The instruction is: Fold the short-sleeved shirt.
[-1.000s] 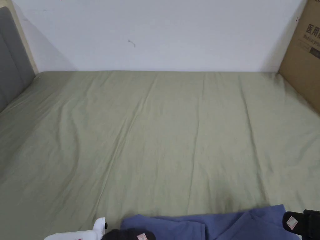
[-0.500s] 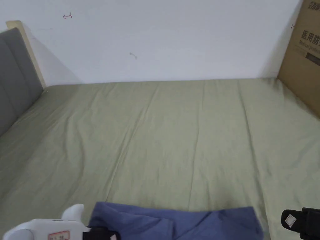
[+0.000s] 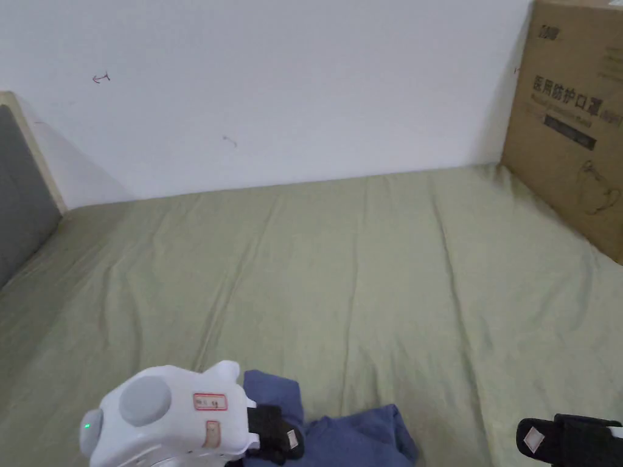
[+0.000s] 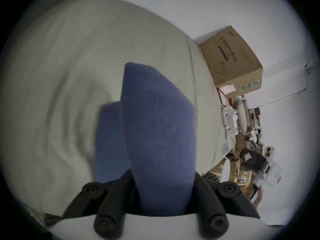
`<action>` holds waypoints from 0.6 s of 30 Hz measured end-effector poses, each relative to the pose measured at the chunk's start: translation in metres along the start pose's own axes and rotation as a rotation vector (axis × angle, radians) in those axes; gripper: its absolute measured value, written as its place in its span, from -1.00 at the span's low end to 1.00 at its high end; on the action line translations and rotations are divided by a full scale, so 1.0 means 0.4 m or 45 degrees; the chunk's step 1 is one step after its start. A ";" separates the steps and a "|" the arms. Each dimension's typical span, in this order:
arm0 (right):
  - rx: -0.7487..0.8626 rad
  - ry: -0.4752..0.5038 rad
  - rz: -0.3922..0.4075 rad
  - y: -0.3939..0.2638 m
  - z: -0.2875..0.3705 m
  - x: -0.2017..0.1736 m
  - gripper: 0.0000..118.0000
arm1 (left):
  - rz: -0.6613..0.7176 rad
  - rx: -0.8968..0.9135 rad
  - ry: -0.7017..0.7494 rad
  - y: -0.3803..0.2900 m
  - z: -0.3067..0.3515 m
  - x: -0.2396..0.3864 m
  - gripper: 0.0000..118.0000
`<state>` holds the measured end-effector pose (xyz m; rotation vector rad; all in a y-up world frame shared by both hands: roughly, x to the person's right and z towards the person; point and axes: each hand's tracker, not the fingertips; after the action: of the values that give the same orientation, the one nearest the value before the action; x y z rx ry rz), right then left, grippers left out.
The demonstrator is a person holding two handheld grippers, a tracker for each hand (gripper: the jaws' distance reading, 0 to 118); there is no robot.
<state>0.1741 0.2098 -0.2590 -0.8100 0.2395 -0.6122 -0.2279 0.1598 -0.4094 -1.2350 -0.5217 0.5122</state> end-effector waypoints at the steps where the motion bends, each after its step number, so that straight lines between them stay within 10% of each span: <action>1: 0.004 -0.002 -0.002 0.000 0.006 0.005 -1.00 | -0.002 -0.024 -0.007 0.009 -0.044 0.019 -0.86; 2: 0.007 -0.007 -0.005 0.001 0.011 0.010 -1.00 | 0.001 -0.053 -0.006 0.013 -0.086 0.034 -0.76; 6: 0.018 -0.028 -0.030 0.006 0.025 0.039 -1.00 | 0.084 -0.200 -0.112 0.018 -0.235 0.043 0.71; 11: 0.032 -0.029 -0.071 0.008 0.025 0.067 -1.00 | 0.172 -0.113 -0.301 0.018 -0.212 0.023 0.69; 16: 0.029 -0.020 -0.071 0.013 0.012 0.073 -1.00 | -0.173 0.091 -0.075 0.000 -0.063 0.039 0.63; 18: 0.035 -0.011 -0.068 0.015 0.009 0.073 -1.00 | -0.273 0.132 0.048 -0.015 -0.043 0.050 -0.06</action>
<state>0.2017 0.1978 -0.2602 -0.7946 0.2016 -0.6603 -0.2011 0.1583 -0.4058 -1.0733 -0.5807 0.3297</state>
